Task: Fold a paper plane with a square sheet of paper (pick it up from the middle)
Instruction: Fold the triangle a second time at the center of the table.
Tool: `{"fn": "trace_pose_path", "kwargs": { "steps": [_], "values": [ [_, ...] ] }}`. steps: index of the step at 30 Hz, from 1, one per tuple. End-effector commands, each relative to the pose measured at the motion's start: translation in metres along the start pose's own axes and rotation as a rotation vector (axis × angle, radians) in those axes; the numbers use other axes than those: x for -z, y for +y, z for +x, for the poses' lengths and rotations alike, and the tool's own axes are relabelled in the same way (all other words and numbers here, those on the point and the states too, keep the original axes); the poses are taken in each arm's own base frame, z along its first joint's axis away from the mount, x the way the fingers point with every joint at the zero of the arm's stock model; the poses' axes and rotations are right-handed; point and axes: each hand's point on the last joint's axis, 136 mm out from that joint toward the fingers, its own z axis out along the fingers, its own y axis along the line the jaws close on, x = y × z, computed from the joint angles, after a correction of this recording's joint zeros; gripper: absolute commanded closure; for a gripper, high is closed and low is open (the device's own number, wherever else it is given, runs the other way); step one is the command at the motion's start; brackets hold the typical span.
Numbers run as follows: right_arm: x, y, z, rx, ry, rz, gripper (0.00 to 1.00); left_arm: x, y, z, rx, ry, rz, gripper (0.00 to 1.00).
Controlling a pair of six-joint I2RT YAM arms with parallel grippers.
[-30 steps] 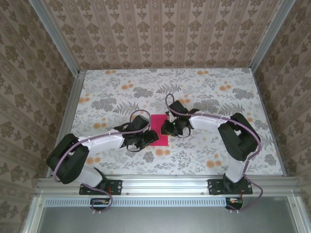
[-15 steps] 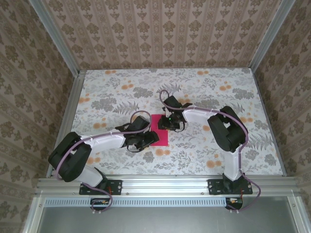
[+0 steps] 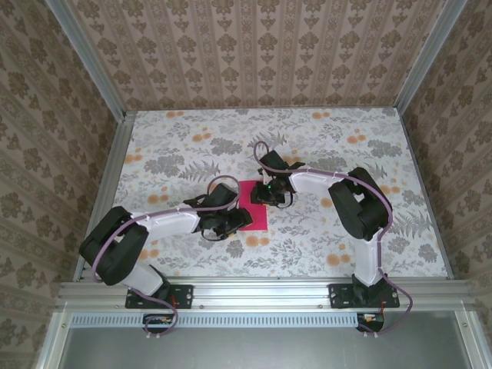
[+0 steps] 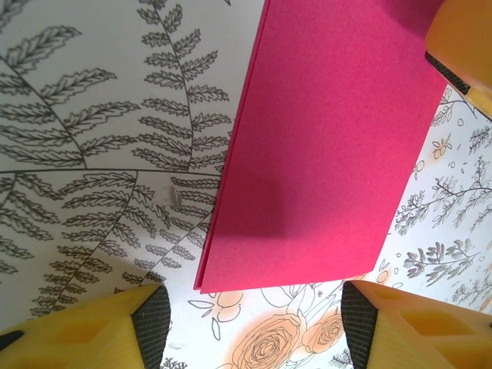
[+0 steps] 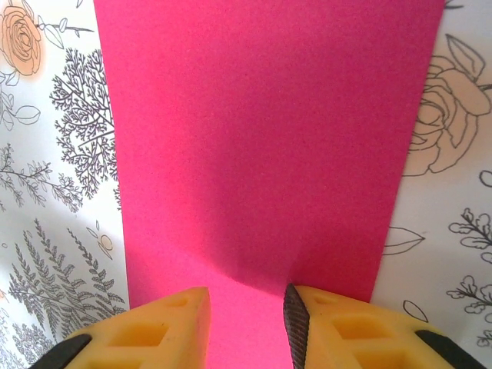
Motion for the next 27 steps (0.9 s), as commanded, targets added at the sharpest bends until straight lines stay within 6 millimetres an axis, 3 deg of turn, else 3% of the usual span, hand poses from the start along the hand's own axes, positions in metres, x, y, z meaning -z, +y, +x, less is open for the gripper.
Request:
{"fn": "trace_pose_path", "kwargs": {
  "steps": [1, 6, 16, 27],
  "values": [
    [-0.019, -0.03, 0.025, -0.06, 0.081, 0.079, 0.66, -0.005, -0.018, -0.003, -0.042, 0.009, 0.057, 0.37],
    [-0.021, -0.032, 0.028, -0.068, 0.089, 0.077, 0.66, -0.005, -0.023, -0.003, -0.062, 0.01, 0.055, 0.43],
    [-0.023, -0.033, 0.029, -0.068, 0.09, 0.073, 0.67, 0.002, -0.024, -0.006, -0.073, -0.021, 0.059, 0.46],
    [-0.024, -0.034, 0.03, -0.071, 0.094, 0.072, 0.67, 0.013, -0.042, -0.011, -0.118, -0.059, 0.136, 0.53]
  ]
}}
